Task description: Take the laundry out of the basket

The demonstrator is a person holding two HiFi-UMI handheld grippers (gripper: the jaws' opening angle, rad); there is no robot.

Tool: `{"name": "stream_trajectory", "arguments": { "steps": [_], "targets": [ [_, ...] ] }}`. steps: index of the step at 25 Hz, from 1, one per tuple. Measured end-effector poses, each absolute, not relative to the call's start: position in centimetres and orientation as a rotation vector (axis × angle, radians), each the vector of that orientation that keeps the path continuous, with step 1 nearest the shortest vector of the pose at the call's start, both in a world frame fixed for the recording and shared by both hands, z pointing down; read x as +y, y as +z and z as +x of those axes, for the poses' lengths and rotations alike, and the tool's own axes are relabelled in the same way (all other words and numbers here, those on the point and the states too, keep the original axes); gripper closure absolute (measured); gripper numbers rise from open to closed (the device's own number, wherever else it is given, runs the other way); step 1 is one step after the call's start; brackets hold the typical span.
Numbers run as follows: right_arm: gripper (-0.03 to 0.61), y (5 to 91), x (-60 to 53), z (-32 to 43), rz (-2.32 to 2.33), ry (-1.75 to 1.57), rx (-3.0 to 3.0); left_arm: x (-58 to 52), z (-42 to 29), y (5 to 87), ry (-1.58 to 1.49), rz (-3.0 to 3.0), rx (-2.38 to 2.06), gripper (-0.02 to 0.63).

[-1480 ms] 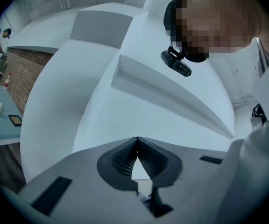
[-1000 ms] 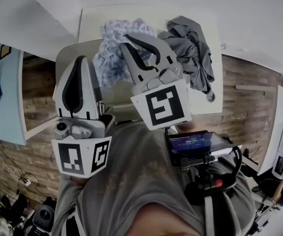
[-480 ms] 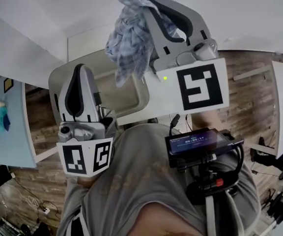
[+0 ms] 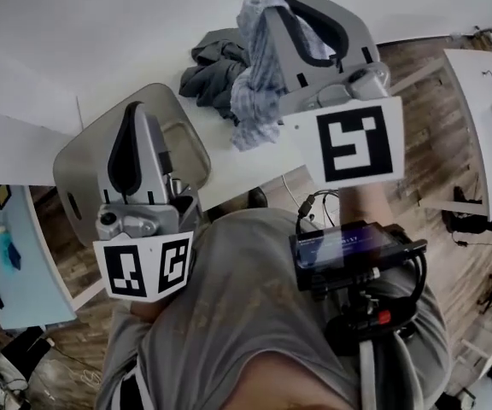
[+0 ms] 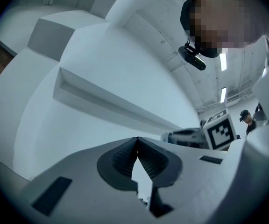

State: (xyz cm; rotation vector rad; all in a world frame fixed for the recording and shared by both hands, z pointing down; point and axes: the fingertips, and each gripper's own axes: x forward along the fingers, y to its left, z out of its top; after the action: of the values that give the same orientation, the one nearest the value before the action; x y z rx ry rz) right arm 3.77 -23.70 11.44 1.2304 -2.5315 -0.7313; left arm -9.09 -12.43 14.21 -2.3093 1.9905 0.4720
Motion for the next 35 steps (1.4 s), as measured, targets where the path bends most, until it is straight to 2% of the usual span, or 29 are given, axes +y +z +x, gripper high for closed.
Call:
{"name": "stream_trajectory", "arguments": {
  "steps": [5, 8, 18, 25, 35],
  "targets": [
    [0.557, 25.5, -27.2, 4.2, 1.098, -0.374, -2.556, -13.0, -5.7, 14.8, 0.416, -2.377, 1.936, 0.604],
    [0.557, 30.0, -27.2, 5.3, 1.077, -0.249, -2.525, -13.1, -5.4, 15.1, 0.393, -2.374, 1.952, 0.604],
    [0.551, 32.0, -26.7, 5.3, 0.985, -0.227, -2.490, -13.3, -5.9, 15.6, 0.346, -2.344, 2.022, 0.604],
    [0.442, 34.1, -24.4, 6.0, 0.799, -0.180, -2.389, -13.6, -5.2, 16.6, 0.331, -2.391, 2.018, 0.604],
    [0.430, 36.6, -21.6, 10.0, 0.672, -0.111, -2.279, -15.5, -1.7, 17.9, 0.359, -2.537, 1.923, 0.604]
  ]
}}
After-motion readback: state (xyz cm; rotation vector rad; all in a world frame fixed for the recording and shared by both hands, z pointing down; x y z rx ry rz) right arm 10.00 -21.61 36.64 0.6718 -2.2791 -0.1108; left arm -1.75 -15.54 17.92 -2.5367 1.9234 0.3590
